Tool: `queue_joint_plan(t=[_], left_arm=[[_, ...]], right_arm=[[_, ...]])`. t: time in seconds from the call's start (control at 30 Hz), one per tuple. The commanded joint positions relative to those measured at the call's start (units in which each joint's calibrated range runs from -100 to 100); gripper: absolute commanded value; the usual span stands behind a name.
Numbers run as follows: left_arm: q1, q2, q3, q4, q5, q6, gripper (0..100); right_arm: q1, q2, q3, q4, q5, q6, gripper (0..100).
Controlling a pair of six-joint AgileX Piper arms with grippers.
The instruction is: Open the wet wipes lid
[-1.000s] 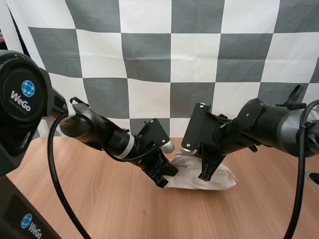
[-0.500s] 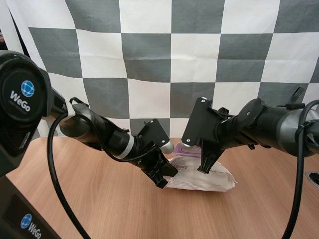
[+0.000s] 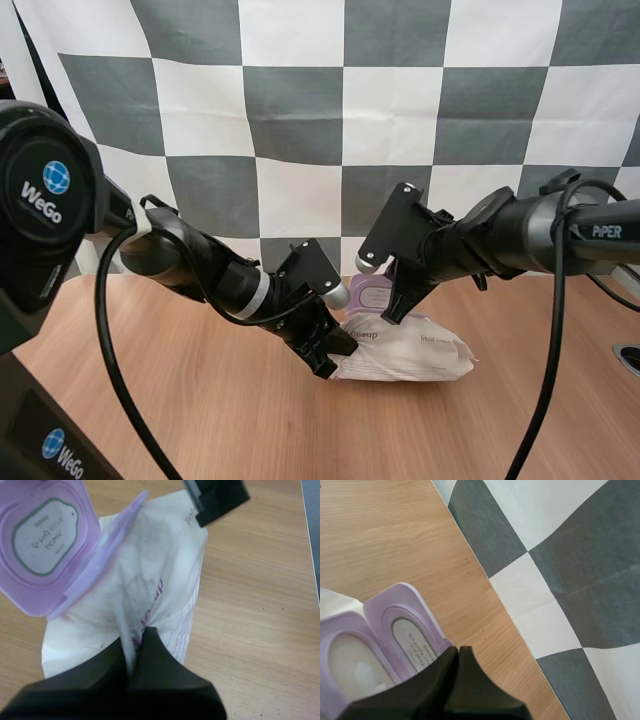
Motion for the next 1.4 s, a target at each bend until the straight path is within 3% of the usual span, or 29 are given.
queue_joint_plan(t=[0.0, 1.37], left_arm=[[0.01, 0.0, -0.02, -0.08, -0.1, 0.02, 0], [0.01, 0.0, -0.02, -2.14, -3.78, 0.87, 0]], right_arm=[[-0.01, 2.86, -1.87, 0.0, 0.22, -0.01, 0], [-0.01, 20.63, -2.18, 1.26, 0.17, -0.01, 0]])
